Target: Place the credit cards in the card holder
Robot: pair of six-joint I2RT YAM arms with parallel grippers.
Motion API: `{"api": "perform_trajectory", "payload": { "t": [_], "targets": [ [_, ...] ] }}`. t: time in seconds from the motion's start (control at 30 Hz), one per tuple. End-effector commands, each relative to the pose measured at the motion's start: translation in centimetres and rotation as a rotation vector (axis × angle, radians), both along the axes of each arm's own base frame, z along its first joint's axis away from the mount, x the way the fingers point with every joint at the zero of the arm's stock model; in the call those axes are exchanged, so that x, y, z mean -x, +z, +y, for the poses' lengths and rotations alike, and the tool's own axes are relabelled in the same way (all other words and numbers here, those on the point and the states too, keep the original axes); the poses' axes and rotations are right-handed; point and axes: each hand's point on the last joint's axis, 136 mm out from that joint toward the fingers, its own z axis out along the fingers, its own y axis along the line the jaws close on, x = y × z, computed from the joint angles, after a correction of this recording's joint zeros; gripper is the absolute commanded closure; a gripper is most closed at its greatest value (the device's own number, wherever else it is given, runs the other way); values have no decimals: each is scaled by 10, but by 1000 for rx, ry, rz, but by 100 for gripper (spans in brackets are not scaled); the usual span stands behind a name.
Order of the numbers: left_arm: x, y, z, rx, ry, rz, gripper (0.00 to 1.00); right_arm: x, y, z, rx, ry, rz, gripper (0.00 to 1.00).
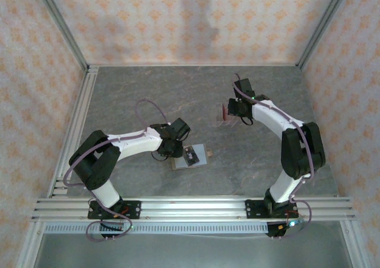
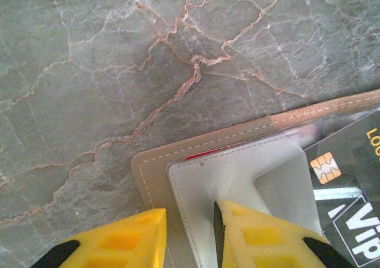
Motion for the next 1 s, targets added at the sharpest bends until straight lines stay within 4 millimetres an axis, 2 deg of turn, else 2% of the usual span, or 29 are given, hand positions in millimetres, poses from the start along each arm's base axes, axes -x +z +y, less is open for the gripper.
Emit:
{"api": "perform_trajectory", "payload": {
  "t": [0.0, 0.13, 0.33, 0.43, 0.57, 0.7, 0.83, 0.97],
  "targets": [
    [1, -1, 12, -43, 12, 13, 72, -4, 11, -4, 6, -11, -18, 81],
    [-1, 12, 11, -29, 16, -4, 72, -3, 20, -9, 11, -39, -41, 71],
    [-3, 52, 9, 23, 10, -70, 70, 6, 60, -9, -59, -66, -149, 62],
    [-5, 70, 2, 52, -20, -85, 70, 15, 65, 5, -124, -26, -143, 59],
    [-9, 85, -18, 92, -73, -84, 69, 39, 53, 38, -157, 74, -86, 58],
    [-12, 78, -35, 96, -101, -60, 70, 67, 35, 66, -201, 159, -21, 60],
    [-10, 58, -45, 93, -119, -16, 74, 98, 19, 87, -269, 228, 39, 65],
    [-10, 44, -41, 60, -115, -2, 77, 123, 8, 101, -322, 283, 87, 64]
  ]
}}
